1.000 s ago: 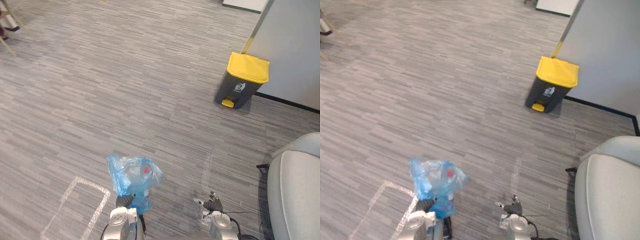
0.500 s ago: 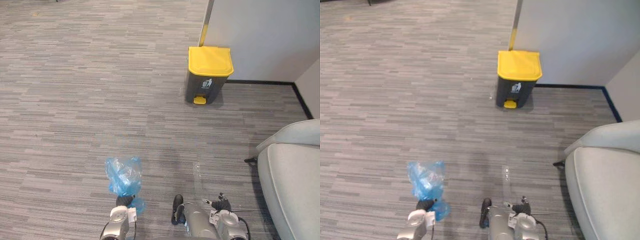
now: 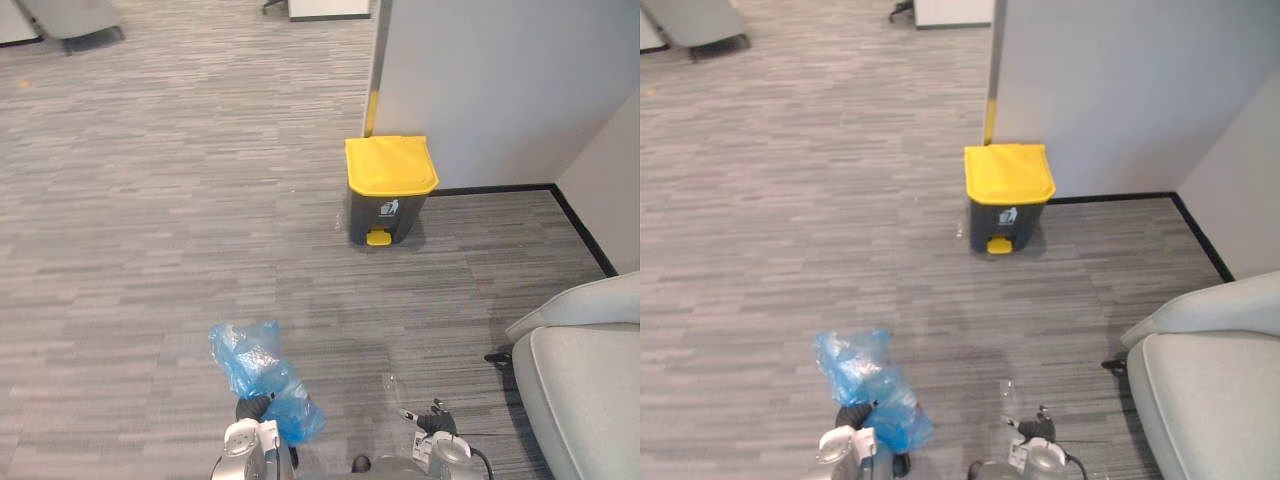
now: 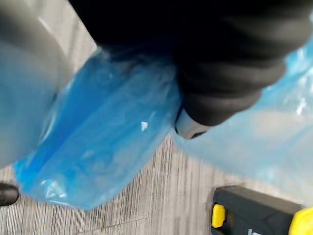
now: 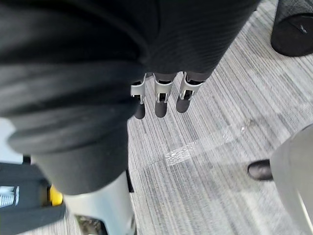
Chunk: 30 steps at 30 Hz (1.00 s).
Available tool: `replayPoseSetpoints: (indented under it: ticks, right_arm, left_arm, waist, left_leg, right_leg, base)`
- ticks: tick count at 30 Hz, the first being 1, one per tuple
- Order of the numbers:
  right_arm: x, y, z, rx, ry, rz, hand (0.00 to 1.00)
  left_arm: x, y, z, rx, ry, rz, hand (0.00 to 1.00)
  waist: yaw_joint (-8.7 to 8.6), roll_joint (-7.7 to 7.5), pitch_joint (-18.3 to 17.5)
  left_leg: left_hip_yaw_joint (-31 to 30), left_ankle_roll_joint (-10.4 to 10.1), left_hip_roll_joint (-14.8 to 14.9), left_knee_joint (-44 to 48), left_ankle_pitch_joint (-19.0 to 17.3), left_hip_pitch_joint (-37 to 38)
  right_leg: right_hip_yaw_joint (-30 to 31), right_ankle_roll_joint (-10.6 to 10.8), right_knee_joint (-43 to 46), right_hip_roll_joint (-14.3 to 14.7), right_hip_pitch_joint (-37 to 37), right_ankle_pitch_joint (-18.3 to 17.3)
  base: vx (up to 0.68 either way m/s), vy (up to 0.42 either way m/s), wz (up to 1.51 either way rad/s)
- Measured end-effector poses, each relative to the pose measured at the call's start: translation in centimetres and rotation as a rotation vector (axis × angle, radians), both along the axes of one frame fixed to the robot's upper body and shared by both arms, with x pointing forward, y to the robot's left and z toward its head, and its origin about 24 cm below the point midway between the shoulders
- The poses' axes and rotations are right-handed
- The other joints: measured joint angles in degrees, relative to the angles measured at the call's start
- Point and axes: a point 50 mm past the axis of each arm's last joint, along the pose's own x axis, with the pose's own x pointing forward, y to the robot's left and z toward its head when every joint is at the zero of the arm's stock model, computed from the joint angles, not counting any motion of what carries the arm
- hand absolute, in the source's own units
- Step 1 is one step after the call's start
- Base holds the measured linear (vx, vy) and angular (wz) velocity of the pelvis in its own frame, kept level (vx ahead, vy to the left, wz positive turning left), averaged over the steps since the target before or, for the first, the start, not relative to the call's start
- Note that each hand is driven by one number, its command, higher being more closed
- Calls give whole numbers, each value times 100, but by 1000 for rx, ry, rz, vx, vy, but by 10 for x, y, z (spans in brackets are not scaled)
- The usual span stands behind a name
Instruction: Gather rubbish on tea table into small bin, then transfer packed bag to large trash can.
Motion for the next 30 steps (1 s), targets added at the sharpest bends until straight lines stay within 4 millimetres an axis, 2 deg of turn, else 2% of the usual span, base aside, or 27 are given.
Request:
replayPoseSetpoints:
  ticks: [1,2,3,4,5,6,8,9,10,11,12,13,14,15,16,17,18,19,21,22,24,26,27,28,29,30]
  right_arm:
    - [-1,0,0,0,3,5,0]
    - [2,0,1,-6,-7,12,0]
    - [2,0,1,-15,-7,24,0]
    - [3,0,2,-19,-9,34,0]
    - [6,0,2,-20,-15,36,0]
    - [7,1,3,-19,-18,39,0]
    - [15,1,5,-19,-35,46,0]
    - [17,1,6,-20,-40,47,0]
    - [19,0,6,-23,-45,50,0]
    - [18,0,6,-23,-40,51,0]
    - [12,-1,3,-22,-16,51,0]
    - [18,-13,5,-52,-26,47,0]
    - [19,-20,6,-72,-19,43,0]
    - [17,-28,6,-88,-9,28,0]
    - [14,-28,5,-90,-1,26,0]
    - [6,-27,2,-85,19,24,0]
    - [5,-25,2,-80,14,18,0]
    - [1,-25,0,-78,26,16,0]
    - [0,-22,0,-74,27,20,0]
    - [0,-23,0,-73,27,12,0]
    - [-1,-23,0,-71,31,5,0]
    - [-2,-22,-1,-65,35,-6,0]
    - [-4,-23,-1,-63,38,-20,0]
    - [-6,-27,-2,-70,44,-32,0]
    - [-10,-21,-4,-51,61,-39,0]
    - [-13,-19,-6,-46,72,-40,0]
  left_arm:
    - [1,-2,0,0,-1,-14,100]
    - [3,-3,1,3,-6,-31,100]
    - [5,-3,2,10,-10,-41,100]
    - [7,-1,3,19,-15,-48,100]
    - [8,1,3,27,-18,-44,100]
    - [9,3,3,37,-18,-40,100]
    - [8,8,1,56,2,-40,100]
    - [8,9,0,59,9,-42,100]
    - [7,10,-2,62,22,-45,100]
    - [7,12,-3,67,29,-48,100]
    - [6,16,-3,78,34,-52,100]
    - [5,8,-7,59,56,-53,100]
    - [7,3,-6,45,50,-57,100]
    - [9,-1,-6,36,43,-57,100]
    - [8,-2,-6,34,44,-57,100]
    - [10,-4,-5,25,38,-56,100]
    - [10,-7,-5,14,32,-52,100]
    - [9,-9,-4,7,26,-48,100]
    - [8,-8,-3,5,18,-50,100]
    - [9,-9,-2,-3,9,-58,100]
    - [8,-9,-2,-4,10,-60,100]
    - [8,-9,-2,-4,12,-61,100]
    - [8,-10,-2,-4,12,-63,100]
    - [7,-10,-3,-1,17,-68,100]
    - [3,-6,-6,15,45,-75,100]
    - [3,-3,-6,25,43,-79,100]
  waist:
    - [-11,4,3]
    - [-58,8,11]
    - [-105,15,18]
    - [-147,68,51]
    - [-163,84,62]
    - [-174,104,65]
    - [-226,174,108]
    - [-242,185,116]
    - [-264,197,125]
    - [-269,161,118]
    - [-286,-25,134]
    - [-281,230,243]
    - [-289,300,215]
    - [-305,401,248]
    - [-327,426,251]
    - [-332,438,259]
    - [-321,410,274]
    - [-307,351,308]
    - [-249,285,339]
    - [-244,284,323]
    - [-214,281,323]
    - [-211,313,304]
    - [-211,341,290]
    - [-211,408,277]
    - [-218,225,206]
    - [-210,139,160]
  left_leg:
    - [103,48,-31,-8,-94,159]
    - [188,131,-90,-6,-225,405]
    - [190,165,-115,-37,-276,569]
    - [191,178,-127,-145,-287,815]
    - [194,178,-113,-312,-287,1085]
    - [200,177,-90,-452,-287,1262]
    - [211,175,35,-742,-286,1636]
    - [201,175,77,-757,-286,1688]
    - [175,175,143,-789,-286,1767]
    - [143,142,124,-788,-302,1810]
    - [-32,57,-22,-787,-348,1902]
    - [-219,-88,191,-755,-419,2069]
    - [-317,-206,241,-579,-349,2022]
    - [-406,-374,405,47,-252,1765]
    - [-472,-442,480,403,-207,1604]
    - [-550,-693,672,1268,9,1243]
    - [-649,-826,867,2153,41,902]
    - [-634,-835,961,2641,-9,720]
    - [-380,-637,1095,3222,-250,243]
    - [-215,-488,1089,3004,-340,4]
    - [-65,-426,997,2249,-369,-127]
    - [-4,-249,745,619,-163,-139]
    - [-27,-199,628,41,263,-100]
    - [-140,-197,538,-389,948,-78]
    - [-116,-146,357,-378,889,7]
    - [-51,-94,200,-434,737,92]
  right_leg:
    - [-13,173,574,-79,-202,99]
    - [-26,576,1643,-198,-676,352]
    - [-56,669,2221,-275,-875,407]
    - [-225,592,2719,-347,-1074,384]
    - [-482,372,2946,-434,-1254,341]
    - [-681,258,2934,-481,-1377,297]
    - [-1127,14,2288,-493,-1657,130]
    - [-1204,-15,1954,-464,-1745,138]
    - [-1254,-81,1267,-371,-1824,255]
    - [-1222,-96,593,-265,-1812,537]
    - [-1017,-422,-264,-253,-1725,1363]
    - [-1126,-451,47,-136,-1652,1175]
    - [-1171,-480,69,-117,-1622,928]
    - [-1265,-519,24,-84,-1462,780]
    - [-1313,-532,-40,-61,-1373,729]
    - [-1407,-542,-192,-17,-1108,682]
    - [-1452,-579,-406,50,-796,652]
    - [-1461,-624,-563,87,-586,625]
    - [-1464,-663,-898,131,-147,596]
    - [-1462,-648,-1039,131,5,604]
    - [-1446,-622,-1169,123,126,620]
    - [-1450,-503,-1296,92,287,654]
    - [-1435,-396,-1311,95,326,638]
    - [-1398,-238,-1319,141,372,556]
    - [-1258,-118,-1320,-34,377,477]
    - [-1178,16,-1270,-195,377,375]
  base:
    - [412,252,-54]
    - [406,234,-26]
    - [379,158,-8]
    - [349,94,5]
    - [410,66,3]
    - [343,18,-2]
    - [371,-84,2]
    - [335,-137,8]
    - [277,-176,11]
    - [372,-233,22]
    - [444,-263,15]
    - [448,-267,15]
    - [430,-276,9]
    - [361,-260,21]
    - [350,-262,28]
    - [336,-226,26]
    - [324,-195,14]
    - [301,-130,-1]
    - [285,-73,-12]
    - [234,-15,-13]
    - [205,56,-12]
    - [244,124,-11]
    - [206,143,-10]
    - [231,172,-5]
    - [261,215,-8]
    - [233,208,-13]
